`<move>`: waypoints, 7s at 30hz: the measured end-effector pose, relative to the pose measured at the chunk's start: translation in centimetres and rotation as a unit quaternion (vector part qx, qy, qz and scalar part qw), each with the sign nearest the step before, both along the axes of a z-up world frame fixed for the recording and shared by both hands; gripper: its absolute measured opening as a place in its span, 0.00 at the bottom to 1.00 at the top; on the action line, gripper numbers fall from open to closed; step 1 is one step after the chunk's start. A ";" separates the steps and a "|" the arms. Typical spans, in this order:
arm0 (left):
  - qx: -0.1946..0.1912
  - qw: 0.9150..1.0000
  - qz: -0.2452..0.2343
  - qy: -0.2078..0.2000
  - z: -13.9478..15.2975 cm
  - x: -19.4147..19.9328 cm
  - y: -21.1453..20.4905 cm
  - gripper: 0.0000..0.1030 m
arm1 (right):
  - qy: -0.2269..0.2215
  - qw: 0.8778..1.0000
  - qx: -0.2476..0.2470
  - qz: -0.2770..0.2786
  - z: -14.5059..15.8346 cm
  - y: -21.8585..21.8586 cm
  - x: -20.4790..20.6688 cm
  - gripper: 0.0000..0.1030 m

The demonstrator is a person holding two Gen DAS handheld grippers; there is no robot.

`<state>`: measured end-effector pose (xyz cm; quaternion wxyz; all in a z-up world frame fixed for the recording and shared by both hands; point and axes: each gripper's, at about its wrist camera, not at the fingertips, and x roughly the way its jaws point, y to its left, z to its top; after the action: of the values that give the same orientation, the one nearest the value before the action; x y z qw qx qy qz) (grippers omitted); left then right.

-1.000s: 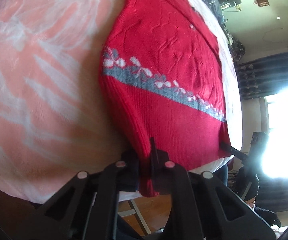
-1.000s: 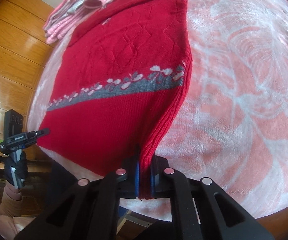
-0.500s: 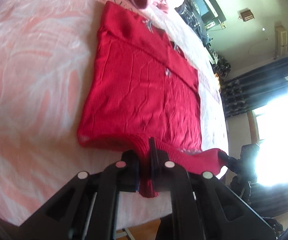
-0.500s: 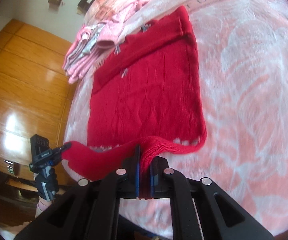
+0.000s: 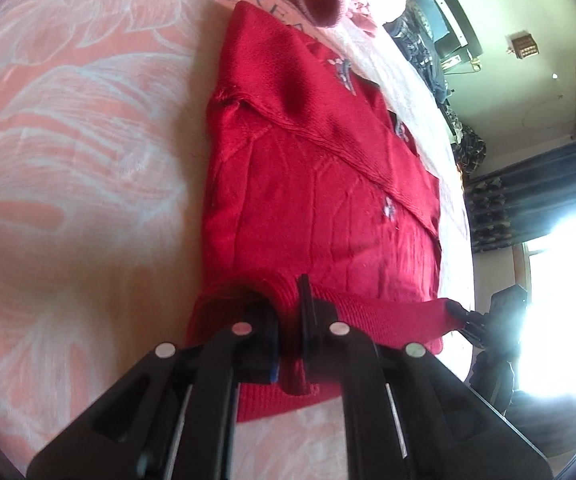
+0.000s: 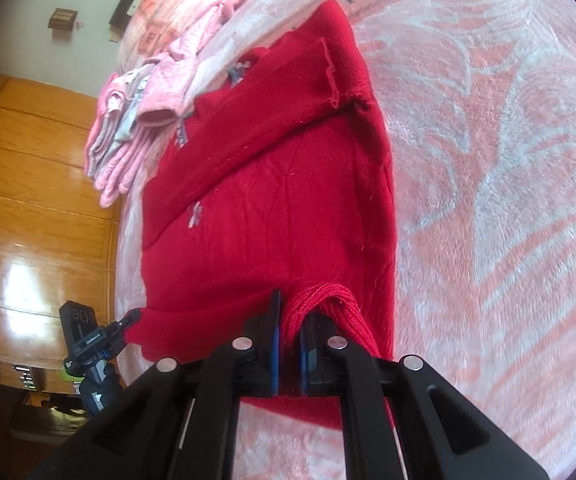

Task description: Fold small clothes

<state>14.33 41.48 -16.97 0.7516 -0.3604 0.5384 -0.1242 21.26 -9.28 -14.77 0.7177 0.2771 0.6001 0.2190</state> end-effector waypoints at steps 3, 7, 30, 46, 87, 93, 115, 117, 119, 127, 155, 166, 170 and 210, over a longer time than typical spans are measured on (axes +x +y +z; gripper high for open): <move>-0.002 1.000 0.000 0.008 -1.1 0.9 0.2 0.06 | 0.011 1.000 -0.003 -0.001 -1.0 0.0 0.6 0.07; -0.013 1.000 -0.001 0.016 -2.1 1.4 0.4 0.10 | 0.023 1.000 -0.007 0.002 -2.0 0.4 1.3 0.08; 0.200 0.972 -0.094 -0.078 4.2 1.1 -0.8 0.34 | -0.072 0.993 -0.080 0.047 3.1 -0.1 -3.9 0.38; 0.267 0.948 -0.155 -0.080 1.2 5.7 -3.0 0.33 | -0.086 0.985 -0.115 0.093 1.5 3.1 -3.3 0.39; 0.275 0.946 -0.117 -0.125 2.7 3.9 -2.8 0.03 | -0.229 0.916 -0.275 0.181 3.3 7.0 -0.4 0.05; 0.266 0.945 -0.095 -0.166 5.6 2.1 -2.3 0.03 | -0.228 0.941 -0.216 0.127 5.8 4.0 -0.8 0.05; 0.296 0.923 0.021 -0.245 13.5 15.8 -1.9 0.03 | -0.263 0.936 -0.233 0.013 13.8 3.5 12.9 0.04; 0.296 0.925 0.030 -0.235 12.9 17.4 -1.7 0.03 | -0.259 0.935 -0.244 0.002 13.6 3.8 14.9 0.04; 0.293 0.929 0.034 -0.222 11.9 19.0 -1.6 0.03 | -0.246 0.937 -0.248 -0.004 12.8 4.1 16.8 0.04; 0.331 0.927 0.008 -0.175 7.1 24.2 -2.7 0.03 | -0.210 0.932 -0.295 0.002 8.7 5.9 21.4 0.04; 0.314 0.934 -0.044 -0.164 8.1 15.3 -3.0 0.31 | -0.132 0.964 -0.227 0.052 6.6 1.7 13.9 0.20; 0.265 0.957 -0.070 -0.092 4.9 9.4 -6.9 0.41 | -0.074 0.969 -0.202 0.123 1.9 2.6 4.8 0.22; 0.268 0.959 -0.063 -0.067 3.0 9.6 -7.0 0.41 | -0.068 0.970 -0.201 0.120 1.2 3.0 4.7 0.07; 0.248 0.964 -0.070 -0.059 0.9 15.5 -8.0 0.48 | -0.048 0.977 -0.200 0.048 1.5 1.6 12.8 0.04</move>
<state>29.82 33.51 -16.06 0.8375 -0.1158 0.5307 -0.0603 34.08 -7.68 -13.25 0.7754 0.0878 0.6090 0.1419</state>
